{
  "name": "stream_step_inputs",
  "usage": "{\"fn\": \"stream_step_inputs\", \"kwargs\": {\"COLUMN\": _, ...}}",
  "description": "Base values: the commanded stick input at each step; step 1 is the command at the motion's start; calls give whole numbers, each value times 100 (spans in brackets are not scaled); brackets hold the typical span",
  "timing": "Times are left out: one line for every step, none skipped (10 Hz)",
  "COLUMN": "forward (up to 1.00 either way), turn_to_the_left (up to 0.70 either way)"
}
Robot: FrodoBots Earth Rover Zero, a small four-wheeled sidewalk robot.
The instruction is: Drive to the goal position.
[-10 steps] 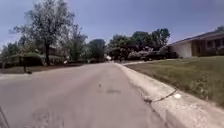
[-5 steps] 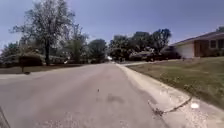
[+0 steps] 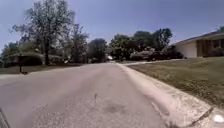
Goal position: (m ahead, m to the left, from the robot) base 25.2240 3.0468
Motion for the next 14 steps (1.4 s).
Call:
{"fn": "stream_step_inputs", "kwargs": {"forward": 70, "turn_to_the_left": 0}}
{"fn": "stream_step_inputs", "kwargs": {"forward": 70, "turn_to_the_left": 0}}
{"fn": "stream_step_inputs", "kwargs": {"forward": 70, "turn_to_the_left": 0}}
{"fn": "stream_step_inputs", "kwargs": {"forward": 70, "turn_to_the_left": 0}}
{"fn": "stream_step_inputs", "kwargs": {"forward": 70, "turn_to_the_left": 0}}
{"fn": "stream_step_inputs", "kwargs": {"forward": 70, "turn_to_the_left": 0}}
{"fn": "stream_step_inputs", "kwargs": {"forward": 70, "turn_to_the_left": 0}}
{"fn": "stream_step_inputs", "kwargs": {"forward": 70, "turn_to_the_left": 0}}
{"fn": "stream_step_inputs", "kwargs": {"forward": 70, "turn_to_the_left": 0}}
{"fn": "stream_step_inputs", "kwargs": {"forward": 70, "turn_to_the_left": 0}}
{"fn": "stream_step_inputs", "kwargs": {"forward": 70, "turn_to_the_left": 0}}
{"fn": "stream_step_inputs", "kwargs": {"forward": 70, "turn_to_the_left": 0}}
{"fn": "stream_step_inputs", "kwargs": {"forward": 70, "turn_to_the_left": 0}}
{"fn": "stream_step_inputs", "kwargs": {"forward": 70, "turn_to_the_left": 0}}
